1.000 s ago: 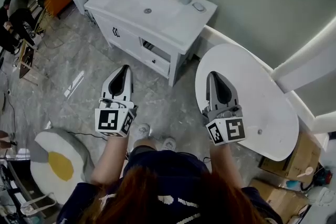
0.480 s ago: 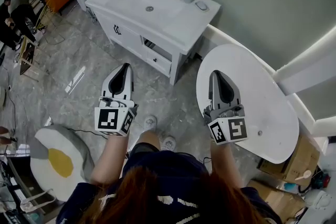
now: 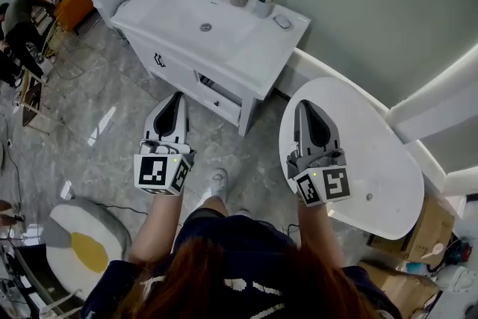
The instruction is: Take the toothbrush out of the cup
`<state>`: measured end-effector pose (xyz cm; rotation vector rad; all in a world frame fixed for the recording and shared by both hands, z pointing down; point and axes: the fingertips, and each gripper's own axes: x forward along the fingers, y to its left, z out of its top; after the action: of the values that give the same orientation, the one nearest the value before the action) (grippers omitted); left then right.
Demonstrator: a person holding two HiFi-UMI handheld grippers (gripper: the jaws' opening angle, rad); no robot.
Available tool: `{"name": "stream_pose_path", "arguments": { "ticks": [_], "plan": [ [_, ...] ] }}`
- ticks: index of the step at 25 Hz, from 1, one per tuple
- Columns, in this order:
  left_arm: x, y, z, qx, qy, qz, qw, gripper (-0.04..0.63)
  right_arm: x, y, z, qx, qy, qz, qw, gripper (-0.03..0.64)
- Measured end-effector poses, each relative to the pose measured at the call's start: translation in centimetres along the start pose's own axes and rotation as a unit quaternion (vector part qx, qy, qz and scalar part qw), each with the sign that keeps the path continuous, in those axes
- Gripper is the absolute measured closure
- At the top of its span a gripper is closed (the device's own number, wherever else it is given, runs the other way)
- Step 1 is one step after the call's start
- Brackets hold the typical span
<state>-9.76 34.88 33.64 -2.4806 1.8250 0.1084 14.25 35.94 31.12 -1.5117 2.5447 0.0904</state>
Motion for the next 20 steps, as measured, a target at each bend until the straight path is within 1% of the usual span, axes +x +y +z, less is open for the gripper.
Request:
{"name": "stream_pose_path", "arguments": {
  "ticks": [5, 11, 16, 20],
  "plan": [
    [5.4, 4.1, 1.2, 0.003, -0.013, -0.015, 0.9998, 0.566, 6.0, -0.8, 0.7, -0.005, -0.016, -0.018, 1.0, 0.601],
    [11.7, 9.3, 1.3, 0.001, -0.024, -0.034, 0.9991, 0.566, 13.1, -1.5, 0.1, -0.016, -0.024, -0.04, 0.999, 0.601],
    [15.5, 12.0, 1.6, -0.002, -0.026, -0.054, 0.9982, 0.566, 17.2, -1.8, 0.2, -0.026, -0.021, -0.054, 0.998, 0.601],
    [17.6, 13.7, 1.1, -0.009, -0.023, -0.052, 0.9983, 0.566, 20.2, -2.3, -0.5, -0.032, -0.01, -0.053, 0.998, 0.601]
  ]
}}
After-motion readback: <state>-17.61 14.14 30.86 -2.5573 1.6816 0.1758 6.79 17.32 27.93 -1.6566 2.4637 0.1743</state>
